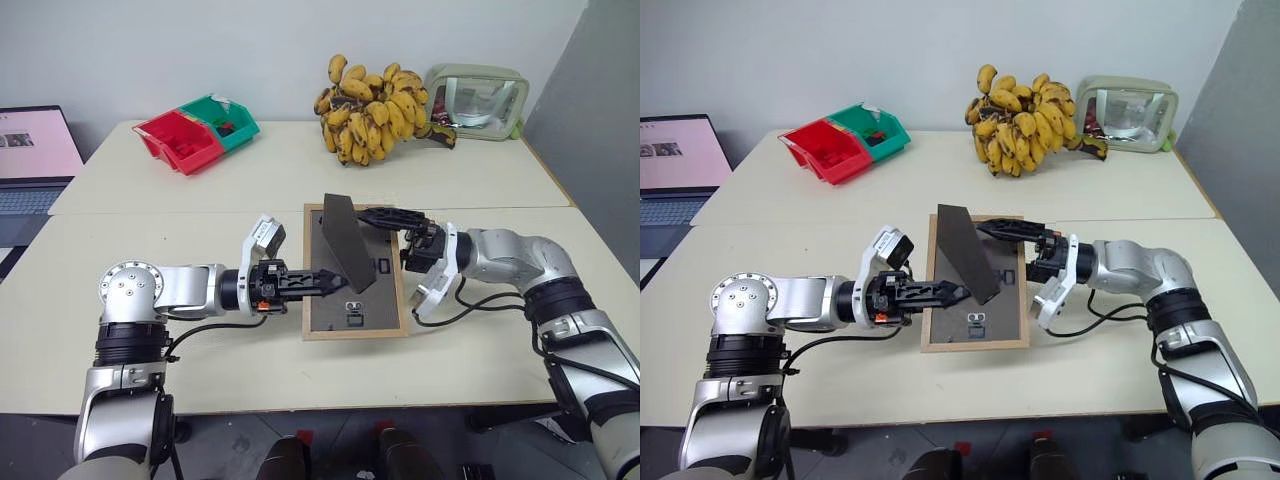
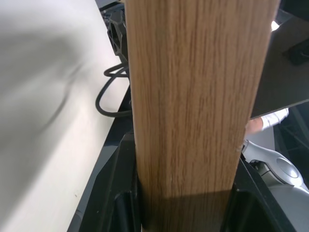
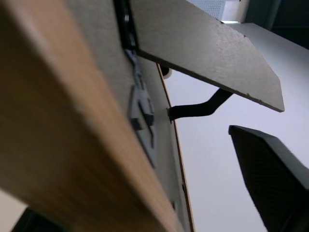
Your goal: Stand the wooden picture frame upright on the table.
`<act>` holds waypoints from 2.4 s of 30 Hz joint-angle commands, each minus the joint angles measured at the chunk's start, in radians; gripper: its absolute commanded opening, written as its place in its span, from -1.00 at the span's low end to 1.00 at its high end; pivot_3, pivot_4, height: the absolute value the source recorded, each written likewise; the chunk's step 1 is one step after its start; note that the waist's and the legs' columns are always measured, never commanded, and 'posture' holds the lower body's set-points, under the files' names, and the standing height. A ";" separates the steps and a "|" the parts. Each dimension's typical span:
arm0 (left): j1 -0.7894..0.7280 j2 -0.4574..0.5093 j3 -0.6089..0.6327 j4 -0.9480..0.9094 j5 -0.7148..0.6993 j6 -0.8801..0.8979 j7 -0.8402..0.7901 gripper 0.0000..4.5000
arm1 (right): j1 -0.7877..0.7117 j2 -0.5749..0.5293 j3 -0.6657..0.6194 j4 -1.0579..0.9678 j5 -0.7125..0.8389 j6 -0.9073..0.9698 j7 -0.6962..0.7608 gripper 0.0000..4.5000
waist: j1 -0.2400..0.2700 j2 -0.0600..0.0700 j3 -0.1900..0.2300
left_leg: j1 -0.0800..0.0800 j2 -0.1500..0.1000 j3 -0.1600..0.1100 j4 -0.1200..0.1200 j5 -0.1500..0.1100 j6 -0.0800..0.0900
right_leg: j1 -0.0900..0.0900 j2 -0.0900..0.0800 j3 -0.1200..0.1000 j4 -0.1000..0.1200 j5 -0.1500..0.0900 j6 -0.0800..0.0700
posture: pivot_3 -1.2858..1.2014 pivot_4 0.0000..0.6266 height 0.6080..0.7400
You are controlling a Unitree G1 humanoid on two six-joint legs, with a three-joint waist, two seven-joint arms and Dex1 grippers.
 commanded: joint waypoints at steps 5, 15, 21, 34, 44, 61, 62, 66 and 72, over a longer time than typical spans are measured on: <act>0.040 0.060 -0.055 -0.063 -0.126 -0.079 0.057 -0.42 | -0.035 -0.061 0.011 -0.012 -0.032 -0.033 -0.118 0.00 | 0.000 0.000 0.000 | 0.000 0.000 0.001 0.000 0.000 0.000 | 0.000 0.002 0.000 0.000 0.000 0.000 | 0.03 -0.52 1.00; 0.078 0.112 -0.079 -0.079 -0.125 -0.112 -0.008 0.01 | -0.044 -0.074 0.049 -0.006 -0.001 -0.056 -0.116 -0.36 | -0.002 0.000 0.000 | 0.001 0.000 0.002 0.000 0.000 0.000 | 0.000 0.003 0.001 0.001 0.000 0.000 | 0.03 -0.52 1.00; 0.045 0.131 -0.013 0.096 -0.021 -0.207 0.004 0.56 | -0.057 -0.087 0.067 0.078 0.039 -0.036 -0.093 -0.41 | -0.001 0.000 0.000 | 0.001 0.000 0.002 0.001 0.000 0.000 | 0.001 0.004 0.001 0.002 0.000 0.000 | 0.03 -0.52 1.00; 0.331 0.172 0.004 -0.592 0.843 -0.859 0.075 1.00 | -0.145 0.275 -0.084 0.240 1.165 1.198 1.003 -0.41 | -0.023 0.000 0.000 | 0.000 0.004 0.000 -0.001 -0.001 0.003 | 0.001 0.001 0.000 0.001 0.001 -0.002 | 0.03 -0.52 1.00; 0.558 0.061 -0.018 -0.732 1.107 -0.996 0.122 1.00 | -0.255 0.417 -0.194 0.583 1.173 1.507 1.131 -0.41 | 0.003 0.000 0.000 | 0.000 0.002 0.003 -0.002 -0.003 0.005 | 0.000 -0.001 -0.001 0.000 0.001 -0.002 | 0.03 -0.52 1.00; 0.563 0.058 0.046 -0.738 1.128 -0.949 0.058 1.00 | -0.168 0.469 -0.260 0.618 1.106 1.445 1.135 -0.10 | 0.003 0.000 0.000 | 0.000 0.003 0.003 -0.001 -0.003 0.005 | 0.000 0.005 -0.001 0.001 0.001 -0.001 | 0.03 -0.52 1.00; 0.557 0.059 0.046 -0.733 1.131 -0.949 0.052 1.00 | -0.166 0.467 -0.264 0.617 1.107 1.450 1.133 -0.07 | 0.003 0.000 0.000 | 0.000 0.003 0.003 -0.001 -0.003 0.005 | 0.000 0.005 -0.001 0.001 0.001 -0.001 | 0.03 -0.52 1.00; 0.536 0.055 0.037 -0.716 1.145 -0.952 0.030 1.00 | -0.146 0.456 -0.266 0.602 1.095 1.450 1.138 0.36 | 0.003 0.000 0.000 | 0.000 0.002 0.004 -0.001 -0.003 0.005 | 0.000 0.005 0.000 0.001 0.001 -0.001 | 0.03 -0.52 1.00; 0.509 0.048 0.028 -0.676 1.172 -0.962 0.001 1.00 | -0.081 0.388 -0.230 0.539 1.044 1.422 1.168 0.87 | 0.005 0.000 0.000 | 0.000 0.002 0.003 -0.001 -0.003 0.005 | 0.000 0.005 -0.001 0.001 0.001 -0.001 | 0.03 -0.52 1.00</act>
